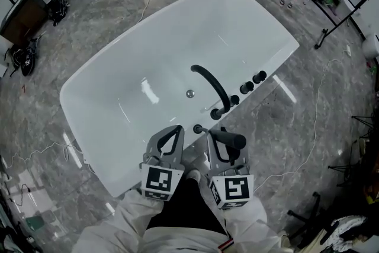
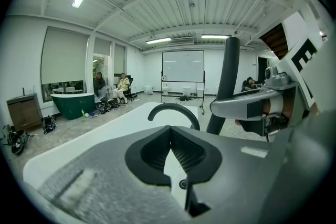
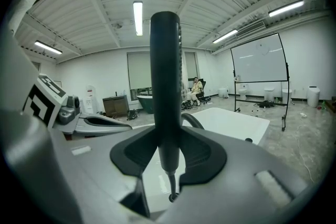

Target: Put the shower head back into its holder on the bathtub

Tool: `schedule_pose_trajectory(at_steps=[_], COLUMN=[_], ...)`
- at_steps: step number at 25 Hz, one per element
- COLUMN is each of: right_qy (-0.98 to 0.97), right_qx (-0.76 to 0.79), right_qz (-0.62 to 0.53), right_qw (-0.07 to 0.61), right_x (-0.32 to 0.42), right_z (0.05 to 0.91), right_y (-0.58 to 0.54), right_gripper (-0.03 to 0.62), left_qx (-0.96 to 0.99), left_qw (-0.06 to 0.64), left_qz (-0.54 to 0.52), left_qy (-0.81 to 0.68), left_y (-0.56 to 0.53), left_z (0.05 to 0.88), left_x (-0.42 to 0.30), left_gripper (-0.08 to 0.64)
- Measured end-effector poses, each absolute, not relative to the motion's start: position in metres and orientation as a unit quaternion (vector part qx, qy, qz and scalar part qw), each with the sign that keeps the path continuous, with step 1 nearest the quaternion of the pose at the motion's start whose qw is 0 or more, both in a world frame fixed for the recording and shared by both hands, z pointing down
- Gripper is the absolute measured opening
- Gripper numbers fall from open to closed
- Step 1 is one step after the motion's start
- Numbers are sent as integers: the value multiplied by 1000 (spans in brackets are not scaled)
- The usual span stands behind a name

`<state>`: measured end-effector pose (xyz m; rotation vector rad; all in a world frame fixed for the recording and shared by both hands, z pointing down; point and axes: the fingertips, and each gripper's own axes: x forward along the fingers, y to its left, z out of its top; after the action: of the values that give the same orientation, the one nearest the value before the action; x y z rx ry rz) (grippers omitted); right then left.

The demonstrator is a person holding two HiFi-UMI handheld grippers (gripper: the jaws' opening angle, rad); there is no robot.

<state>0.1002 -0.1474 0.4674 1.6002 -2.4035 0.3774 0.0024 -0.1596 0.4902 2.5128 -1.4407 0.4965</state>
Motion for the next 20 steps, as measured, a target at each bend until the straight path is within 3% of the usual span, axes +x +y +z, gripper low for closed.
schedule_pose_trajectory(at_steps=[20], right_qy=[-817], right_qx=[545], right_qz=[142], right_qw=[126], right_x=[98], right_z=[525], right_y=[-154], right_gripper=[138], left_qx=[837], left_qw=[133], left_qz=[177], left_qy=[-501], left_y=[-160], left_z=[561], left_x=[-9], left_gripper=[0])
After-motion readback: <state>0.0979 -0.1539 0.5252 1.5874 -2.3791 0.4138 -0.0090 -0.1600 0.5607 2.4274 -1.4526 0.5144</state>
